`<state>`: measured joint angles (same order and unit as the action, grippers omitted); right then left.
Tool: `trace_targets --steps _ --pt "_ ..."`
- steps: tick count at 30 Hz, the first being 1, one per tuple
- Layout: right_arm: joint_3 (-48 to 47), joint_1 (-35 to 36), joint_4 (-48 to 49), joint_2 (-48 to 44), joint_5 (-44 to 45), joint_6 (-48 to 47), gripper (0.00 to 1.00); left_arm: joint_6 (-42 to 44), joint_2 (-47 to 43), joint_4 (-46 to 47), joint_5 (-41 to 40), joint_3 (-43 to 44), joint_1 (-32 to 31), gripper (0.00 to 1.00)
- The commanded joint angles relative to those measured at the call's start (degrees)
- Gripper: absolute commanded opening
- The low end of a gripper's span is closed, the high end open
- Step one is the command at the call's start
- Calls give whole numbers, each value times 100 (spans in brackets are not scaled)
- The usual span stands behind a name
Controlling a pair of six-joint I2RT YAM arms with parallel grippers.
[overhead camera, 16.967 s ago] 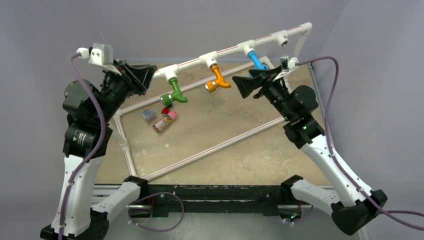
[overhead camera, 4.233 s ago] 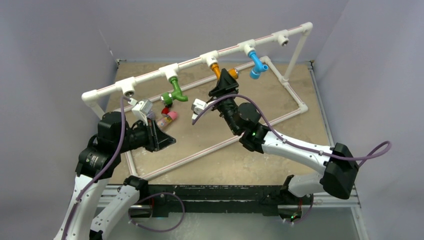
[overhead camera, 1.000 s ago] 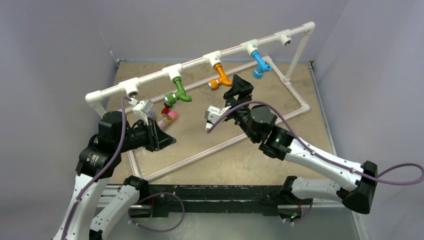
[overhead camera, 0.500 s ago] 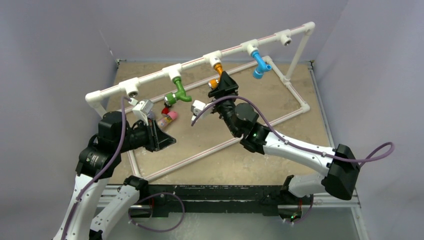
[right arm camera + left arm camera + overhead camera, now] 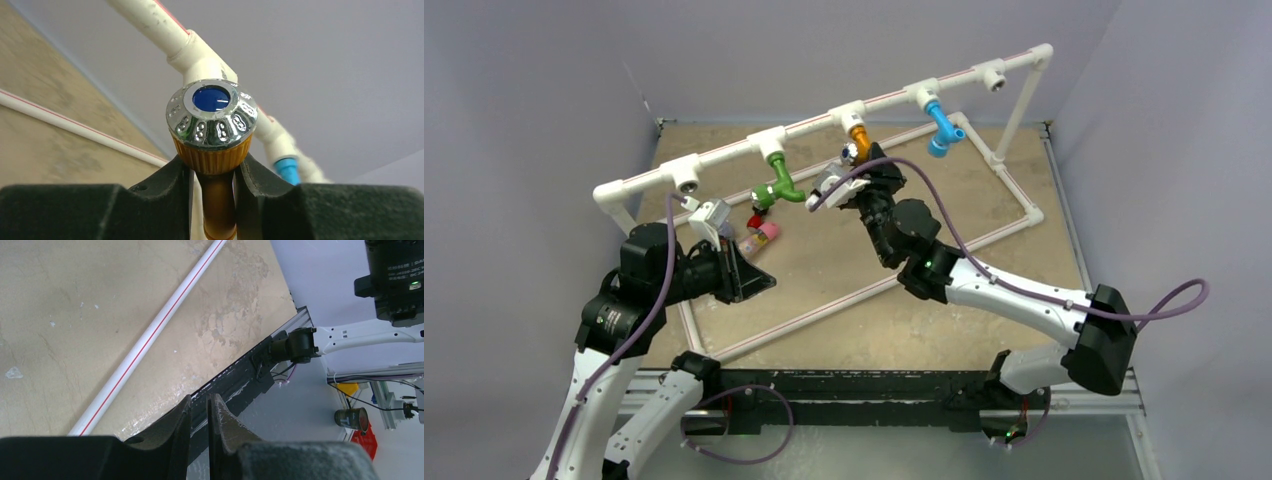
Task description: Install the water faucets
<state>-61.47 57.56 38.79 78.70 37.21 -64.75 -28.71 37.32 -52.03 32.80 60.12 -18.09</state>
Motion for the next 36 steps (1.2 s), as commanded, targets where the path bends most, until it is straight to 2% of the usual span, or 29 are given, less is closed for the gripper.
trace_targets --steps 1,5,6,7,8,11,21,23,24,28,29,31,36 --pt "-530 -58 -320 -214 206 3483 0 103 -9 51 46 79 -28 16" --pt "-499 -251 -679 -502 -180 6476 0 85 -21 61 51 62 -26 16" --pt "-483 -452 -823 -557 -424 7552 0 85 -23 66 58 57 -28 16" --pt "-460 -565 -893 -604 -700 8058 0 84 -23 76 63 54 -24 16" --pt "-412 -771 -931 -655 -1002 9017 0 78 -22 79 67 53 -23 16" --pt "-128 -1344 -650 -796 -1826 10692 0 76 -15 75 103 69 -28 16" --pt "756 -2160 731 -611 -3496 14895 0 76 -97 35 104 28 -32 16" --pt "883 -2214 1070 -486 -3834 15308 0 74 -115 35 104 18 -33 16" --pt "899 -2234 1193 -445 -3987 15372 4 76 -126 27 96 18 -36 16" --pt "971 -2247 1029 -598 -3974 15205 43 102 -140 -8 70 2 -35 16" --pt "991 -2253 880 -690 -3885 15026 50 107 -143 -9 61 0 -37 16" --pt "1017 -2266 505 -890 -3742 14671 61 118 -154 -9 52 -13 -37 16" --pt "913 -2284 -491 -1462 -3356 13513 79 137 -145 15 17 -43 -37 16"
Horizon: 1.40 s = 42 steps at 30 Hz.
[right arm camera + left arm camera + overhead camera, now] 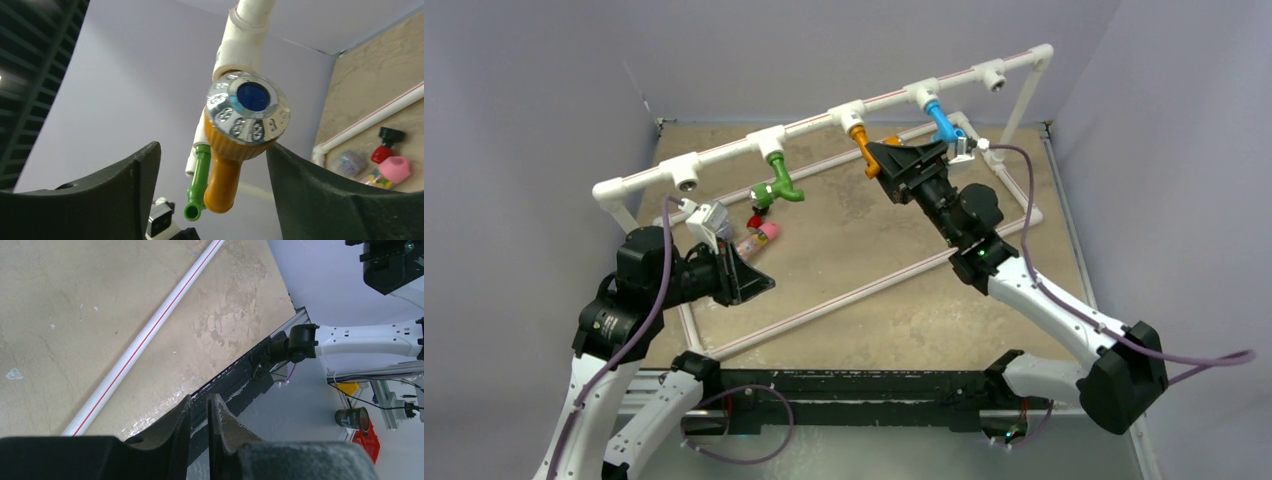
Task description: Install the water faucets
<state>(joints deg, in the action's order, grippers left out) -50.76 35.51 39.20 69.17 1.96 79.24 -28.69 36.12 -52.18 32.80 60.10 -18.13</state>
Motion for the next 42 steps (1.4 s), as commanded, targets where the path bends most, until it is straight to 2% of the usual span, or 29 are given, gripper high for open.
trace_targets --steps 1,7,13,16,18,23,29,32,36,42 --pt "-211 -86 -779 -610 232 -1149 82 135 -21 39 16 -48 -28 16" --pt "-534 -101 -1819 -1243 507 -3170 93 135 15 74 16 -64 -33 16" --pt "-1385 -103 -2928 -1450 637 -5737 93 142 51 111 14 -81 -33 16" --pt "-1633 -97 -3153 -1467 358 -7182 92 131 51 136 16 -109 -33 16" --pt "-1769 -97 -3370 -1423 272 -8513 91 127 56 146 20 -127 -33 16" --pt "-2043 -27 -4247 -1269 -186 -10819 90 140 94 186 34 -129 -32 16" --pt "-1861 591 -4353 -1104 638 -13147 88 135 180 236 95 -144 -28 16" --pt "-1470 1084 -3896 -1014 1412 -14171 88 151 189 237 78 -115 -33 16" --pt "-733 1441 -2464 -997 2212 -15536 89 179 172 192 52 -108 -32 15" --pt "-244 1698 -615 -639 2598 -16918 89 188 198 172 42 -79 -31 15"
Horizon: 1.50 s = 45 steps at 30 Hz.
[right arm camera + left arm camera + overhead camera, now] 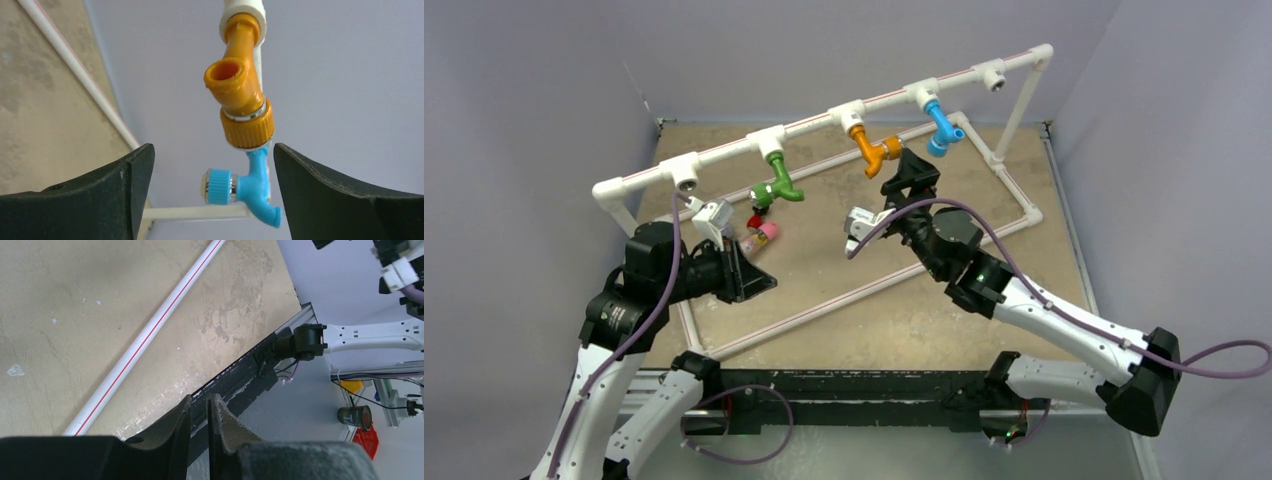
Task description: Install the water faucets
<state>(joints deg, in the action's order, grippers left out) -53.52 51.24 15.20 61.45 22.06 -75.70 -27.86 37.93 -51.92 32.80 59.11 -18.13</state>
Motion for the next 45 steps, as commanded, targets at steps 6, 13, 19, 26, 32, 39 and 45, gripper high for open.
trace_targets --steps 6,13,19,26,32,39,45 --pt "-126 193 2830 869 729 -1995 88 114 53 160 42 61 -33 16" --pt "-496 196 3279 1538 972 -1844 73 140 48 96 6 107 -33 15" --pt "-612 198 3488 1765 1230 -1393 39 158 52 77 -10 110 -33 15" --pt "-671 222 3381 1782 1615 -105 0 174 52 92 -19 76 -32 15" --pt "-1338 215 1858 1597 1404 4057 0 159 56 120 -32 49 -33 16" --pt "-1385 -224 1133 1245 13 9215 0 151 65 113 -12 48 -32 15" --pt "-723 -875 1982 965 -1345 12411 0 140 -26 90 -11 18 -33 15"
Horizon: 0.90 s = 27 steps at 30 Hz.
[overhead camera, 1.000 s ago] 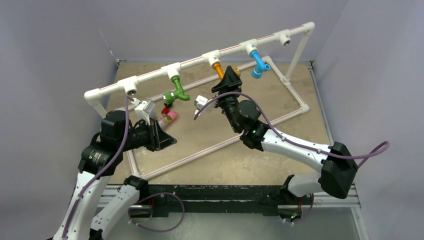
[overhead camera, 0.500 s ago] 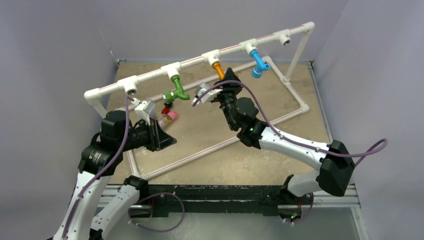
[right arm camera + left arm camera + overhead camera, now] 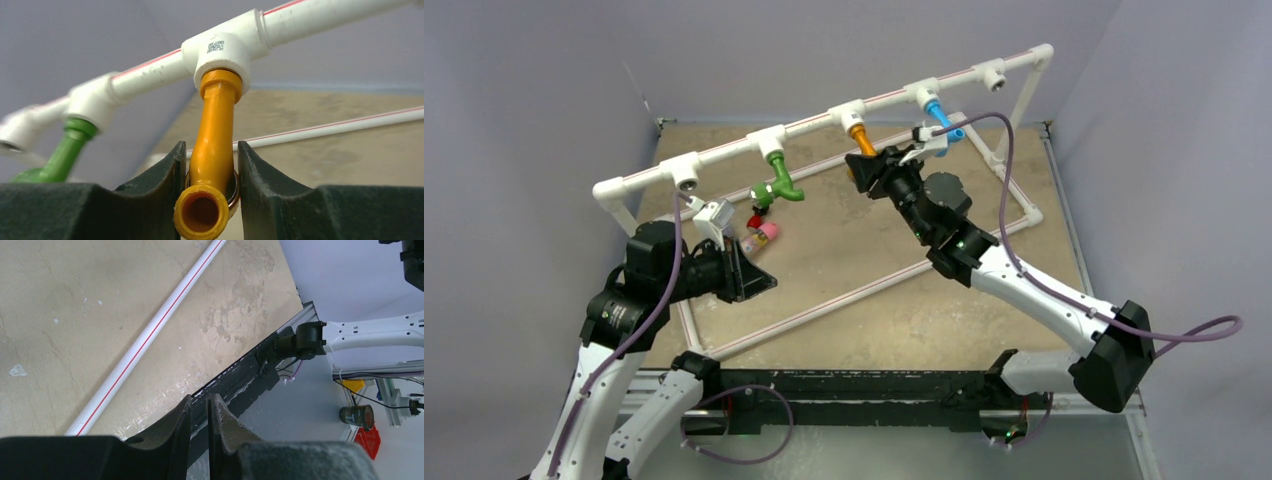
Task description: Install the water faucets
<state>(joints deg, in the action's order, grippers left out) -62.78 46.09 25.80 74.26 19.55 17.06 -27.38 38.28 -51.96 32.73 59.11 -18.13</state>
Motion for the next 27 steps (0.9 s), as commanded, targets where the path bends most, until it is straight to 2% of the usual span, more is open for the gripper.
trace_targets --steps 1,9,12,19,24,27 --pt "344 -427 1169 -342 -1207 3552 0 92 -72 91 -4 7 -33 15" --pt "908 -753 3024 -242 -1883 6666 0 67 -123 90 67 -20 -28 16" --pt "957 -807 3491 -100 -2058 7249 4 66 -131 79 53 -31 -28 16" --pt "691 -817 2651 -347 -1976 6430 45 74 -175 46 52 -31 -33 15" --pt "362 -827 1458 -703 -1973 5149 72 74 -154 80 60 -40 -33 15" --pt "390 -829 962 -942 -1889 4590 84 74 -128 105 66 -49 -32 15"
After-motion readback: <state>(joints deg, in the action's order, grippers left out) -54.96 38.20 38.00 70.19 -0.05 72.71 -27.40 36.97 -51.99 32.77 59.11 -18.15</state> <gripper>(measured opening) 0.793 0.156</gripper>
